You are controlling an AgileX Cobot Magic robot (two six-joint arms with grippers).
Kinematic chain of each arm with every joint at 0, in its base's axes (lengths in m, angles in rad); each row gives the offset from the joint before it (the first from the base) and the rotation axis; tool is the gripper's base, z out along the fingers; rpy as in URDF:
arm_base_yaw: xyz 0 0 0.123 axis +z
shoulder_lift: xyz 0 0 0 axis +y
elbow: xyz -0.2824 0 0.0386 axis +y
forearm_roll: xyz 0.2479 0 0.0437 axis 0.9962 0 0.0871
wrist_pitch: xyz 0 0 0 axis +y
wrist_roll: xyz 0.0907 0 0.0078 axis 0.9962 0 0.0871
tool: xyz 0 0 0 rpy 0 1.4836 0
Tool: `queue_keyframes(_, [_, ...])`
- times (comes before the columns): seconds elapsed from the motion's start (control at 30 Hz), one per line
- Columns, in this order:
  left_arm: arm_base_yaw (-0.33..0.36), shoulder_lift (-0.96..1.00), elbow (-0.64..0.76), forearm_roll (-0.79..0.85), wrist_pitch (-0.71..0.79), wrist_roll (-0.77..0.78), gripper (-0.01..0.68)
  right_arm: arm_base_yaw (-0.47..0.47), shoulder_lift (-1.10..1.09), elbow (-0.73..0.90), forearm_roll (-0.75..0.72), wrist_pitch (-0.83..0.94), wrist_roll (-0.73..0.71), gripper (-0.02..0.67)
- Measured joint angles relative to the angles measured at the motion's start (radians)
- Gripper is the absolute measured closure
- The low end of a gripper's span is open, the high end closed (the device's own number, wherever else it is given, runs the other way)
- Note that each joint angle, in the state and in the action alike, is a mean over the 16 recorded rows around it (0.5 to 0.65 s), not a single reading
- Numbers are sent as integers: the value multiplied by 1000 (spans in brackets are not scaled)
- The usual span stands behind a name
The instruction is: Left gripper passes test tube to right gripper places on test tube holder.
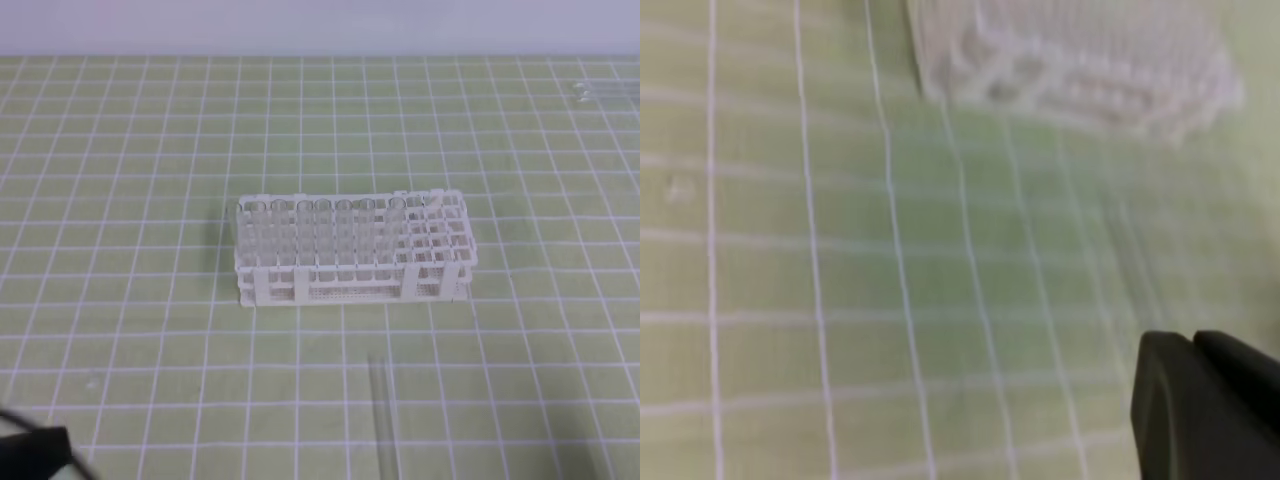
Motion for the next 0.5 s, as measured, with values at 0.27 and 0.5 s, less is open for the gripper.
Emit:
queue_keyframes(0.27, [-2, 359, -183, 1, 172, 188, 672, 0, 1, 0, 0, 0, 0, 666])
queue_keyframes(0.5, [-81, 582, -297, 53, 185, 198, 673, 0, 2, 0, 0, 0, 0, 666])
